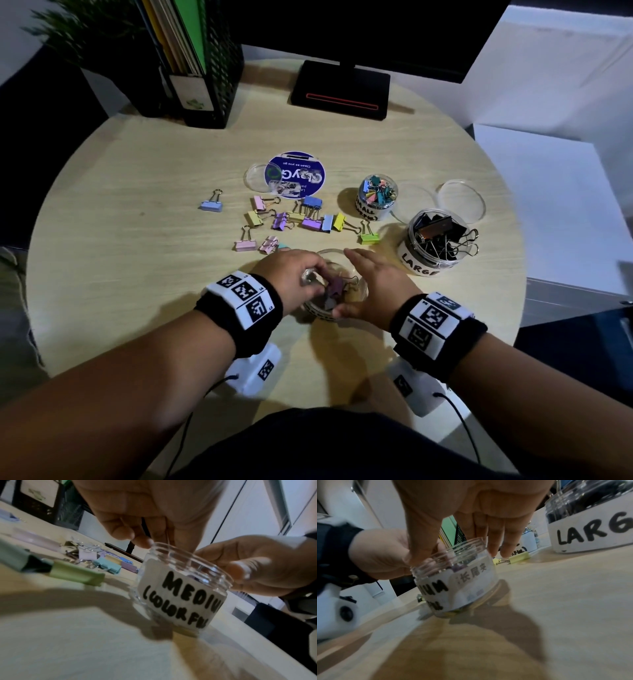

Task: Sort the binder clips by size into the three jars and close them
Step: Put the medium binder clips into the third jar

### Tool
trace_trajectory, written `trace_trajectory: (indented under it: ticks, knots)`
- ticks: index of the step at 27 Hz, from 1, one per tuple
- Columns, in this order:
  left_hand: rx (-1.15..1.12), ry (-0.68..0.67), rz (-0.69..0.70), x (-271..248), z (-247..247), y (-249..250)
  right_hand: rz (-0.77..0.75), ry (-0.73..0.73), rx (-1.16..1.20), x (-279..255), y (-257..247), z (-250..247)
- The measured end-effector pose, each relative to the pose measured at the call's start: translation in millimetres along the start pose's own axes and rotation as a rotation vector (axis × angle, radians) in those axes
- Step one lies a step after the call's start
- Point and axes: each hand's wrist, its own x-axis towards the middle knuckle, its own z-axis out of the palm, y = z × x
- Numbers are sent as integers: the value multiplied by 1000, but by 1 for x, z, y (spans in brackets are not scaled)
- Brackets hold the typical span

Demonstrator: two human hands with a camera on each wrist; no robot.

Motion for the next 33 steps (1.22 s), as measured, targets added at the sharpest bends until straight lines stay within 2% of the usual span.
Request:
trace_trajectory:
  ticks: [3,5,7,9,11,18,23,24,26,28,29,31,33]
  knots:
    - [-170,188,-8,-4,-4,-16,40,125,66,11,14,-4]
    - [-188,272,-97,-4,-10,-33,81,248,101,23,26,-9]
    - [-63,152,-199,0,-18,-50,124,244,21,40,38,-11]
    - [156,-26,-255,5,-24,-64,161,139,-81,56,46,-8]
    - [246,-102,-312,5,-27,-72,166,41,-142,67,49,-2]
    - [240,-103,-290,3,-19,-70,62,-14,-306,58,50,6]
    - [319,-113,-270,6,-15,-64,80,-37,-348,38,47,8]
    - [329,-111,-264,7,-15,-63,94,-23,-314,34,46,5]
    - [336,-95,-249,6,-13,-63,101,119,-176,27,43,-2]
    - [318,-65,-215,5,-12,-64,12,334,-10,18,31,-7]
    - [308,-61,-195,4,-11,-64,-68,389,48,14,21,-9]
    - [309,-69,-161,2,-9,-62,-235,366,50,9,2,-9]
    - [304,-69,-156,1,-8,-61,-317,286,-36,9,-10,-4]
